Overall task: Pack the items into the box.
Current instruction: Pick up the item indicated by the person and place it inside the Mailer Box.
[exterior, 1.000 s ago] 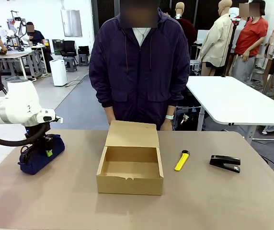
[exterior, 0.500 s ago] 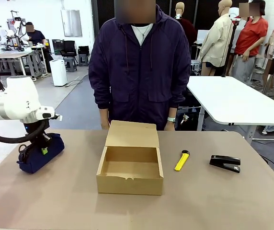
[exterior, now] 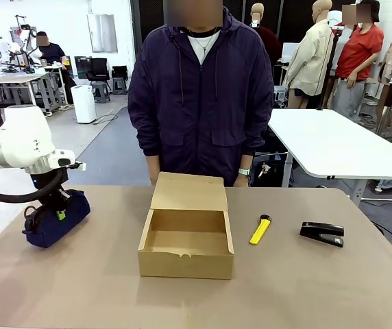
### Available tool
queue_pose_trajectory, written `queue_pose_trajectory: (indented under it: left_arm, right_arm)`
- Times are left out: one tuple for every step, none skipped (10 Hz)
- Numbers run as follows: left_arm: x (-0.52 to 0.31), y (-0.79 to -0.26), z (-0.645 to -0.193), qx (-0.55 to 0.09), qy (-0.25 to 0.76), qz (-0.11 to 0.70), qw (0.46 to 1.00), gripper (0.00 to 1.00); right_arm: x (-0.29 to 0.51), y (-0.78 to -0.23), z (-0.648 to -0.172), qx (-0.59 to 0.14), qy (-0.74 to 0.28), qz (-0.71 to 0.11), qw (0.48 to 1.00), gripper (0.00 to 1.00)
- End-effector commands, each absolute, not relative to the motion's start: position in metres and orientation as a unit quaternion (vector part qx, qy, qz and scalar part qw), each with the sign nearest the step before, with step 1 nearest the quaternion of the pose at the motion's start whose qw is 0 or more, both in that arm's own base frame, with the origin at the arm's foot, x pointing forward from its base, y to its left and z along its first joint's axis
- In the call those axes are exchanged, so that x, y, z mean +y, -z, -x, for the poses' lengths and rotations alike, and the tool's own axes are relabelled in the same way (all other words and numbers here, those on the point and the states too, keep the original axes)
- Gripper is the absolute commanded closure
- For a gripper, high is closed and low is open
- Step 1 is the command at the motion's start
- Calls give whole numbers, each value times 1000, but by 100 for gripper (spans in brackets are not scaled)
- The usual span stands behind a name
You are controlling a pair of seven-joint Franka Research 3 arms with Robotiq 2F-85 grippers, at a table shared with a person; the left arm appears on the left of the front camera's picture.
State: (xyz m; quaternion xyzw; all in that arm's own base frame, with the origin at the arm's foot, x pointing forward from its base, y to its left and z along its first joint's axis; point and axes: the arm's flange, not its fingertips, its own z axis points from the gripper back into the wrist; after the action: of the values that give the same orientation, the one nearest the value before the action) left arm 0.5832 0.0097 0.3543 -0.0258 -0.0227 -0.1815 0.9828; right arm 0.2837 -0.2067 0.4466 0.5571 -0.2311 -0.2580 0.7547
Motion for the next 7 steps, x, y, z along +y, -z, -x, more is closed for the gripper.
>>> queue_pose_trajectory:
  left_arm:
    - [20, -376, -578, -1, 139, 91, 986, 100]
    - [27, -409, -571, -30, 54, 136, 989, 100]
    - [36, -445, -556, -62, 1, 115, 991, 100]
    - [40, -481, -532, -72, -54, 76, 993, 100]
    - [38, -511, -508, -82, -43, 63, 994, 100]
    - [36, -531, -489, -97, -53, 62, 992, 100]
    - [32, -543, -468, -97, -19, 72, 992, 100]
  right_arm:
    - [-207, -449, -285, -236, 254, -563, 750, 0]
    - [-207, -449, -285, -236, 254, -563, 750, 0]
    - [-207, -449, -285, -236, 254, -563, 750, 0]
    - [-207, -449, -285, -236, 254, -563, 750, 0]
    - [-207, -449, -285, -236, 254, -563, 750, 0]
    - [-207, -449, -285, -236, 254, -563, 750, 0]
    - [-207, -449, -285, -236, 254, -563, 750, 0]
